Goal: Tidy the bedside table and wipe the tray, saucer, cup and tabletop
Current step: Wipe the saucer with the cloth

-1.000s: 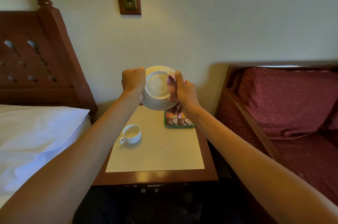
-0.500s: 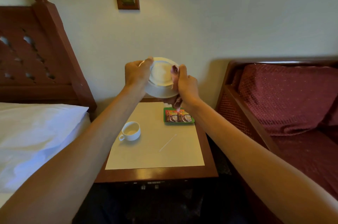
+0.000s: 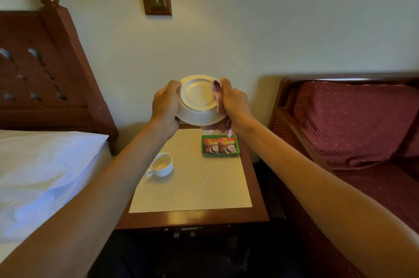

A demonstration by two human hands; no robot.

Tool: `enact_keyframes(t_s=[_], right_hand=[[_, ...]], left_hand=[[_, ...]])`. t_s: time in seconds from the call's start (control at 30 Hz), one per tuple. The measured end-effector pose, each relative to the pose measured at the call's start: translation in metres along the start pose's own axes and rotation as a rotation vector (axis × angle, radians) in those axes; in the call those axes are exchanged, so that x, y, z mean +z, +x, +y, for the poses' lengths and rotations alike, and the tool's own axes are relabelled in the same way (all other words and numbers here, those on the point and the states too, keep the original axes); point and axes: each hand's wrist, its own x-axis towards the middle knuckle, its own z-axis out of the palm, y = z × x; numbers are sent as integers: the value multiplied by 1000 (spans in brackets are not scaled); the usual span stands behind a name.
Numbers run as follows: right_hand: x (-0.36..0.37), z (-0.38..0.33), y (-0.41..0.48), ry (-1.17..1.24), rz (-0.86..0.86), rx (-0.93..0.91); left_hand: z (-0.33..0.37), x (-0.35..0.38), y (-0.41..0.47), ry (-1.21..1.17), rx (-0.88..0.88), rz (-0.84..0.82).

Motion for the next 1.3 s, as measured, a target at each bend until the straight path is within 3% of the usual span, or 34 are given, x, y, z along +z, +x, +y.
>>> enact_keyframes(t_s=[0.1, 0.17, 0.27, 0.33, 0.5, 0.7, 0.83, 0.9, 1.03, 1.1, 1.2, 1.3], right_hand=[[-21, -10, 4, -108, -143, 63], [-26, -12, 7, -191, -211, 5], [-27, -17, 9, -230, -223, -58], [-22, -17, 6, -119, -193, -19], [9, -1, 0, 183, 132, 28], [-12, -7, 10, 45, 2, 136], [12, 12, -12, 201, 116, 58], [8, 10, -12, 203, 144, 31], [-29, -8, 4, -50, -124, 70], [-38, -10, 5, -196, -242, 64], [-33, -7, 1, -270, -283, 43], [-12, 14, 0, -97, -40, 25]], left_hand=[[7, -13, 9, 81, -227, -363], [9, -15, 13, 178, -218, -424], [6, -5, 9, 275, -123, -370], [7, 4, 7, 212, -68, -214], [12, 21, 19, 63, 141, 218], [15, 12, 13, 297, 61, -110], [6, 25, 8, 197, 245, 184], [1, 23, 4, 87, 199, 183], [9, 0, 6, -10, -128, -268], [7, -6, 7, 68, -237, -375], [-7, 0, 3, 171, -246, -322], [-14, 12, 4, 137, -81, -84]])
